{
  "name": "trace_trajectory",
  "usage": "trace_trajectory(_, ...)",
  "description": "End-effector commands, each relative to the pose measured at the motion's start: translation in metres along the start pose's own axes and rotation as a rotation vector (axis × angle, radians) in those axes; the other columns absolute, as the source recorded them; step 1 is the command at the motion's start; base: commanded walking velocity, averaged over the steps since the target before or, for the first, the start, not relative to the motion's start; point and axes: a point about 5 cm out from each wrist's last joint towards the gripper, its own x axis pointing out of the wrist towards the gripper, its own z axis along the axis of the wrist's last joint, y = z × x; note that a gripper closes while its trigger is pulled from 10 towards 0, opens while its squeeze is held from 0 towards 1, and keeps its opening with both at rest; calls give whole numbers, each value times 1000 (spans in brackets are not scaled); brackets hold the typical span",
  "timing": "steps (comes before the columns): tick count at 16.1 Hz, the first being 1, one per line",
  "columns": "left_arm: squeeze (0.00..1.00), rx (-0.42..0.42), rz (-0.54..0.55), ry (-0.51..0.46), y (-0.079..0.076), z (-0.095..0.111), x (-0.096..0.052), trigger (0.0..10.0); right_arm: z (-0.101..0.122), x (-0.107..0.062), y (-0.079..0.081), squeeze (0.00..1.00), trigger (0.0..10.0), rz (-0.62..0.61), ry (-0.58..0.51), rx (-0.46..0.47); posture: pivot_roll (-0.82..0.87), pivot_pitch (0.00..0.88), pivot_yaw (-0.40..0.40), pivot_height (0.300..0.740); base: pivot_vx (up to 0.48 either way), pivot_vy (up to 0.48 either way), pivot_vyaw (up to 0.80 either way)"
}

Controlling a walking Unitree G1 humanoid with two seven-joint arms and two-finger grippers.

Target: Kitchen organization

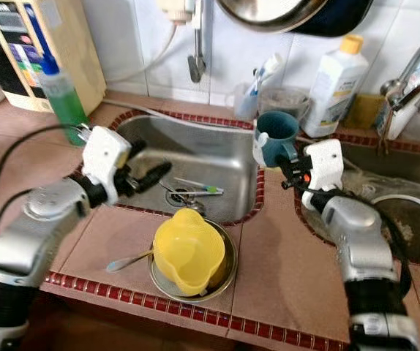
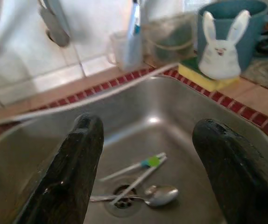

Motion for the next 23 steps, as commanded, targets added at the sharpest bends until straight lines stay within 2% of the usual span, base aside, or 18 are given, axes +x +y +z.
trace_trajectory(1,0,5,-4,4,-5,3,0,10000,7,2,-3,0,10000,39,-19,-5,-48,140,3,740,0,0,0)
trace_trajectory(4,0,3,-29,0,-13,6,-1,10000,10,9,1,0,10000,183,-9,14,-45,153,-6,740,0,0,0)
trace_trajectory(10,0,-17,-61,-37,-21,20,-4,10000,13,26,8,0,10000,371,37,69,-32,149,-24,740,0,0,0)
trace_trajectory(16,0,-26,-77,-55,-31,26,-4,10000,10,42,10,0,10000,380,89,119,-19,129,-36,740,0,0,0)
trace_trajectory(18,0,-38,-94,-50,-38,23,-4,10000,2,45,14,0,10000,399,124,121,-19,122,-36,740,0,0,0)
trace_trajectory(20,0,-46,-99,-47,-39,23,-3,10000,0,47,16,0,10000,394,132,119,-21,129,-33,740,0,0,0)
trace_trajectory(23,0,-63,-104,-52,-41,25,-3,10000,0,55,29,0,10000,419,130,128,-19,137,-33,740,0,0,0)
